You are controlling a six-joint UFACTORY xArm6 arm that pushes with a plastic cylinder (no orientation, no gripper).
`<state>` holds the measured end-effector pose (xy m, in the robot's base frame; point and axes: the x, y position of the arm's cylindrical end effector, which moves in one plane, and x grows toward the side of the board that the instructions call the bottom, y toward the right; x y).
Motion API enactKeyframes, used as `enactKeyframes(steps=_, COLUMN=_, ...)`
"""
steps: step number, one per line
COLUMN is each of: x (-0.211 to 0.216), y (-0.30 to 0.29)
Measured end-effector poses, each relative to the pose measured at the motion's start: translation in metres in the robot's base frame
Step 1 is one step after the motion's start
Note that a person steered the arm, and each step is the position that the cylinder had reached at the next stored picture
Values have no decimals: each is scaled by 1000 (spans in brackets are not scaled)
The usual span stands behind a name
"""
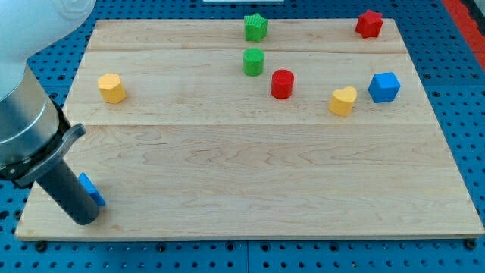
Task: Adjust the blue triangle diagonal to the red circle
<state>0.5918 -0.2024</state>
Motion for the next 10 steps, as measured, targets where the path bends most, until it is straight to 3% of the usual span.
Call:
enactKeyframes(steps=2, x=-22, y=57)
enactKeyframes(steps=10, x=-52, y=-15)
